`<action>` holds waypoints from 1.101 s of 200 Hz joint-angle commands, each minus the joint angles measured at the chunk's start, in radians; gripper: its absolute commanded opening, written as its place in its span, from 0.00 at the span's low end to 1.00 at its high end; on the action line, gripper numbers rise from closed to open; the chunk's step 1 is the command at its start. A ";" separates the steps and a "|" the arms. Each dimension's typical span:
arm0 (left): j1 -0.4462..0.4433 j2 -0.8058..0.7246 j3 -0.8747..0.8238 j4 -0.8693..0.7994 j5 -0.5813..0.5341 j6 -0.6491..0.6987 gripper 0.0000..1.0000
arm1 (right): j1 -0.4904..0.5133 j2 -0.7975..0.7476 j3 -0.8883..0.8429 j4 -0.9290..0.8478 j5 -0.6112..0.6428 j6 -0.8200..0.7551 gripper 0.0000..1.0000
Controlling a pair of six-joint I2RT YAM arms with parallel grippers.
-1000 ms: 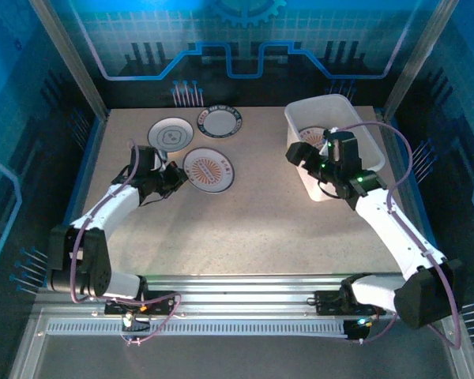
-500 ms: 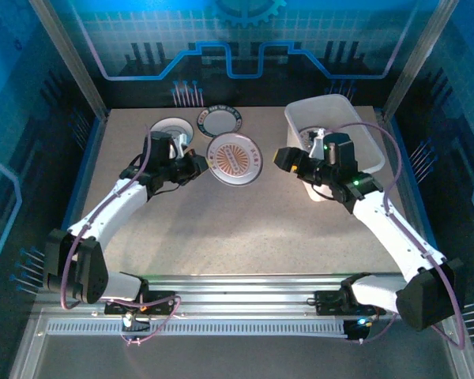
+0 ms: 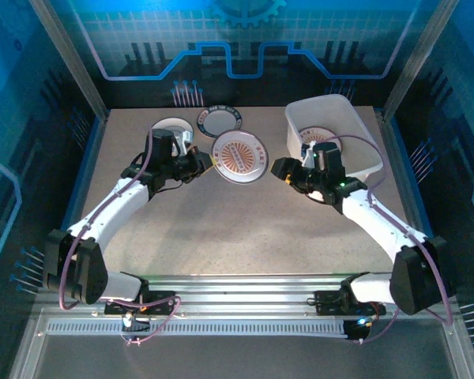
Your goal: Place the plates into the plastic bin on the countertop
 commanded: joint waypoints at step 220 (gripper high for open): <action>-0.018 0.086 -0.060 0.125 0.045 -0.040 0.00 | 0.074 0.328 -0.131 0.578 0.046 0.287 0.28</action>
